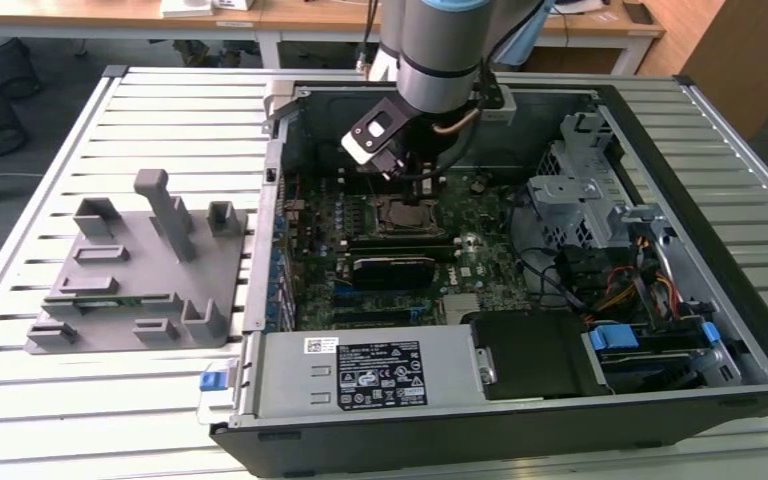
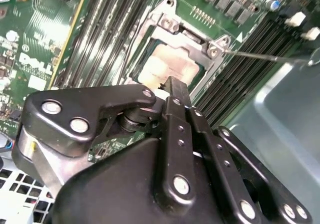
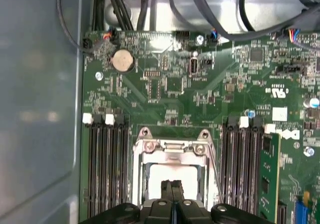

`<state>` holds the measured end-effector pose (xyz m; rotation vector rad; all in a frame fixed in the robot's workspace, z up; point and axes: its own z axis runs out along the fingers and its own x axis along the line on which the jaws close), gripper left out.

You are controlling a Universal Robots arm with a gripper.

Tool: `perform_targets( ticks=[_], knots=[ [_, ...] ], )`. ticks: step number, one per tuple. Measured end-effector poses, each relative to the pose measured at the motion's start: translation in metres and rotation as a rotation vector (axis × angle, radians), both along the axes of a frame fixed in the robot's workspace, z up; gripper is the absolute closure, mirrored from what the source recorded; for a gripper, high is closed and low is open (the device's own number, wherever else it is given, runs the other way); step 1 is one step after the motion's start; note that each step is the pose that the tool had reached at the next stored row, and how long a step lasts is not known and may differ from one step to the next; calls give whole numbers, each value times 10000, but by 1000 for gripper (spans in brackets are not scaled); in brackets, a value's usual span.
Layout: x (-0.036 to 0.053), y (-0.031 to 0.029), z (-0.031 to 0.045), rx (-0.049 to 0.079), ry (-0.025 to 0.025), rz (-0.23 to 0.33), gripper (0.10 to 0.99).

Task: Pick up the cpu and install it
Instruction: 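Close the cpu cover, then install the first cpu locking lever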

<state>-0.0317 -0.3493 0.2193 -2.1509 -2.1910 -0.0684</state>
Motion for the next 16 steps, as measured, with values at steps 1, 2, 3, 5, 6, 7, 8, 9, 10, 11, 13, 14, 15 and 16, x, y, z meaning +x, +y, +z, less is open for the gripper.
perform_targets(
  ticks=[1,2,3,5,6,7,8,9,10,11,13,14,15,16],
  knots=[
    [14,0,0,1,-1,1,976],
    [25,0,0,1,-1,0,976],
    [32,0,0,0,0,0,976],
    [38,0,0,0,0,0,976],
    [39,0,0,0,0,-1,976],
    [39,0,0,0,0,-2,976],
    [39,0,0,1,-1,-1,976],
    [40,1,3,0,-1,0,976],
    [40,0,8,-2,1,0,976],
    [40,0,13,-1,0,0,976],
    [40,1,21,1,-1,0,976],
    [40,1,22,3,-2,0,976],
    [40,0,24,2,-1,-1,976],
    [40,0,25,2,-1,0,976]
  ],
)
